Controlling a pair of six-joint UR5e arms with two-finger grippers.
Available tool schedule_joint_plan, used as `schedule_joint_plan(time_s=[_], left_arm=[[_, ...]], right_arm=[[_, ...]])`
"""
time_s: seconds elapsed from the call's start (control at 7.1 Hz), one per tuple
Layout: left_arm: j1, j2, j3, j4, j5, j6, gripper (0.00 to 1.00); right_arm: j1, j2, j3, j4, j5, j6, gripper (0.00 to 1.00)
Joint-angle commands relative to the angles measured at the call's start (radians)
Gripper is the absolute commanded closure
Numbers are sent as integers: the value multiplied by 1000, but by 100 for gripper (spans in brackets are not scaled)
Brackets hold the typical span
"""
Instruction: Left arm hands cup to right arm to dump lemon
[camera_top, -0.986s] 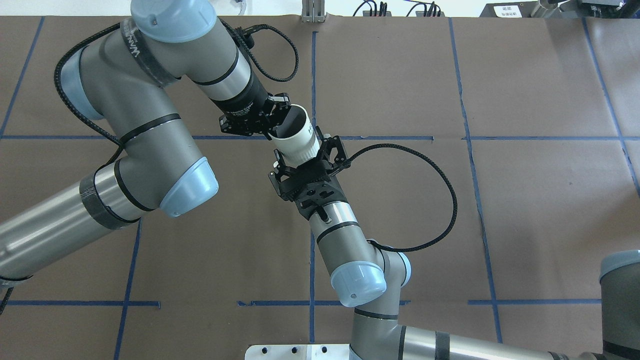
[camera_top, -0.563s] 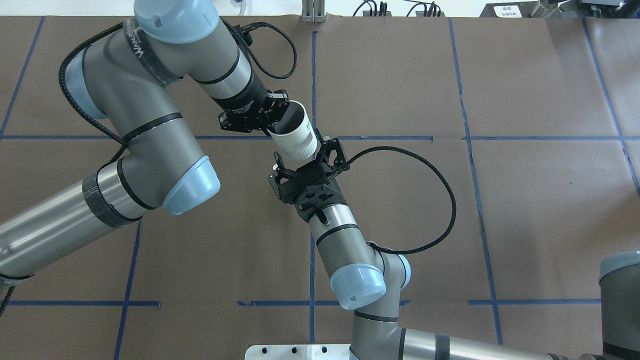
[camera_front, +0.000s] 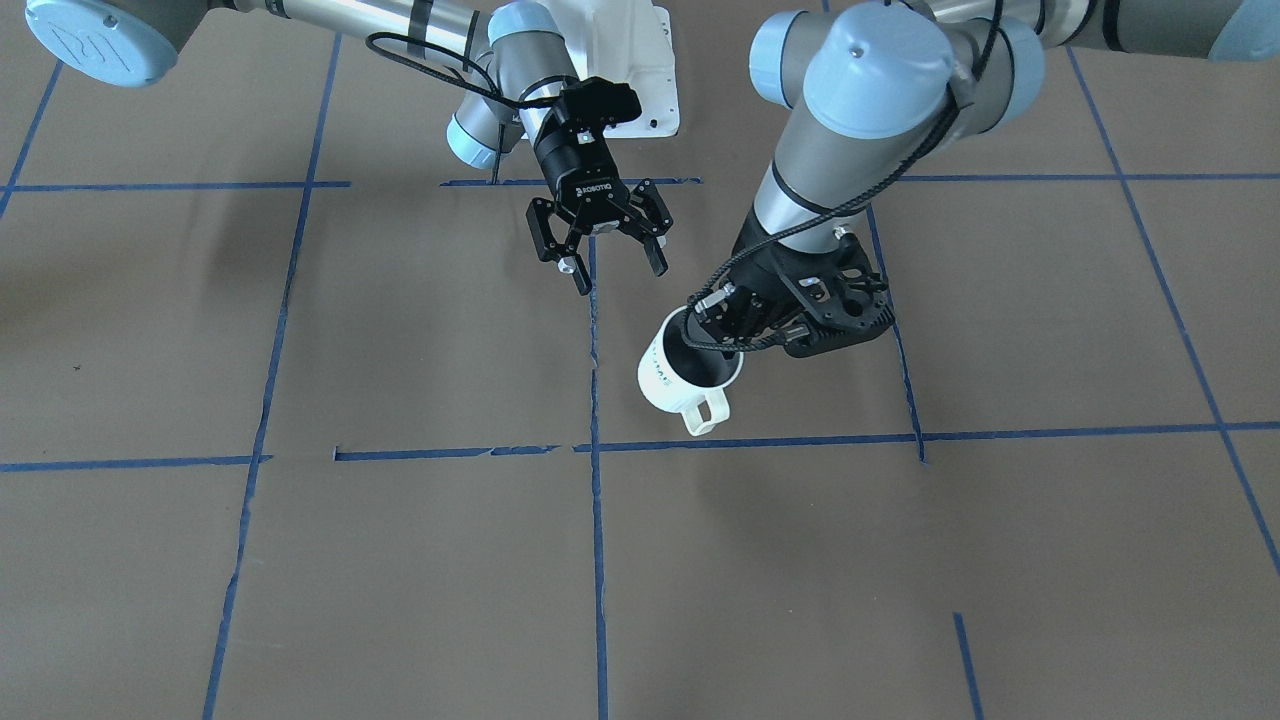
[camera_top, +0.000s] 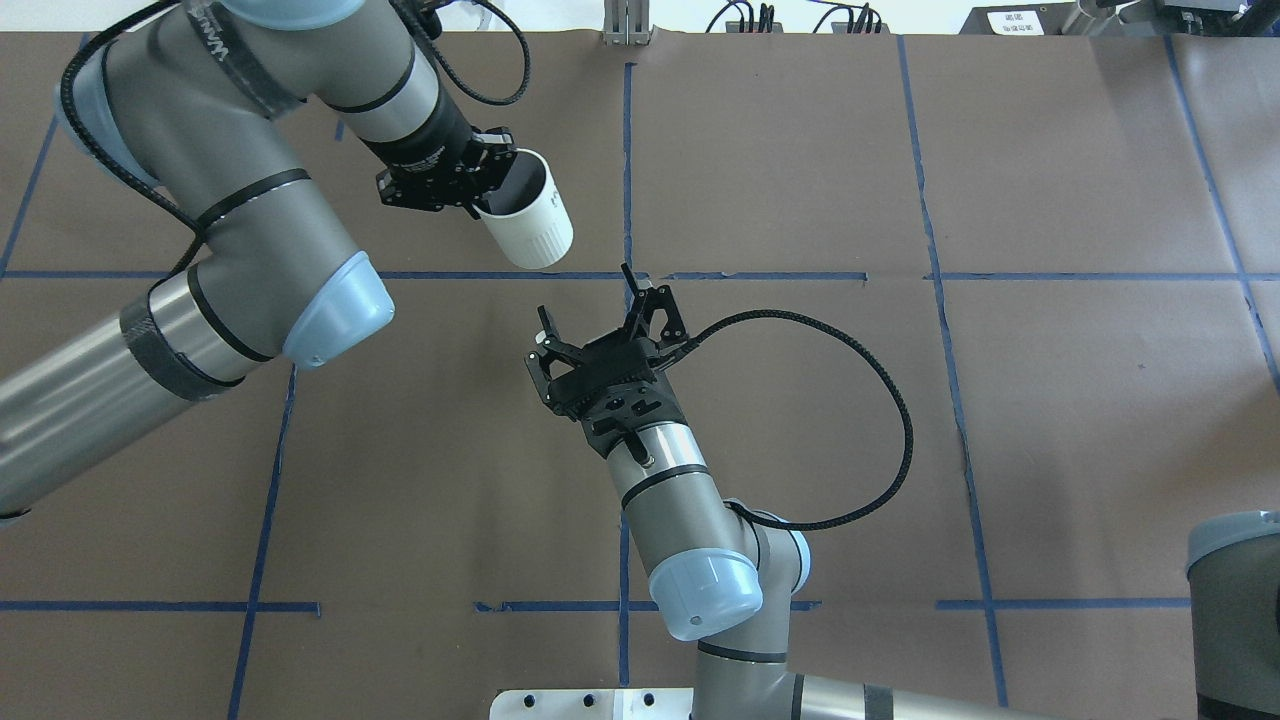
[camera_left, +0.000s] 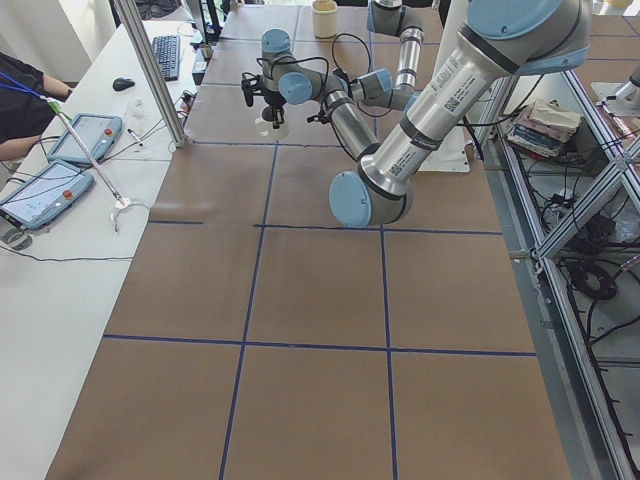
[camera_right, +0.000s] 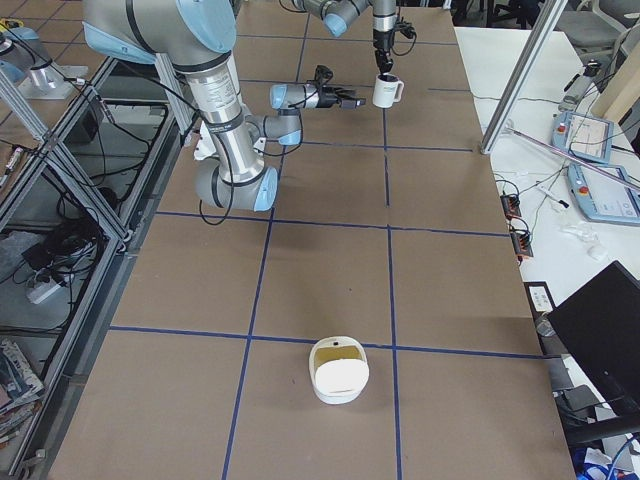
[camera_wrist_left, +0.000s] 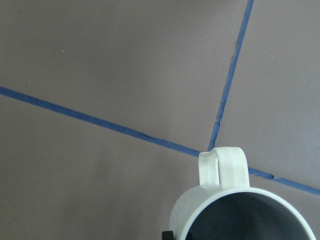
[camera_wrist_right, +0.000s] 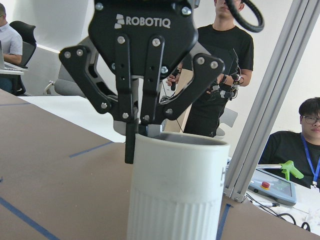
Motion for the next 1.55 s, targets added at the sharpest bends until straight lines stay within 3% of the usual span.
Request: schedule_joint_plan(time_s=[0.0, 0.28, 0.56, 0.85, 1.13, 1.27, 1.41], left_arm=[[-79, 150, -79, 3, -8, 146, 100], [-118, 335, -235, 12, -8, 286, 100], [-132, 502, -336, 0, -8, 394, 100], [-159, 657, -432, -12, -9, 472, 100], [-159, 813, -417, -233, -9, 472, 100], [-159, 873, -386, -333, -9, 473, 100], [-159, 883, -310, -427, -8, 472, 100]], right_arm=[[1, 5, 62, -1, 1, 5, 5], [41, 2, 87, -17, 54, 50, 3], [172, 3, 112, -256, 239, 270, 2], [316, -3, 240, -535, 524, 462, 2], [482, 0, 328, -905, 783, 551, 0], [572, -1, 331, -976, 923, 550, 0], [705, -6, 330, -1063, 1188, 539, 1]])
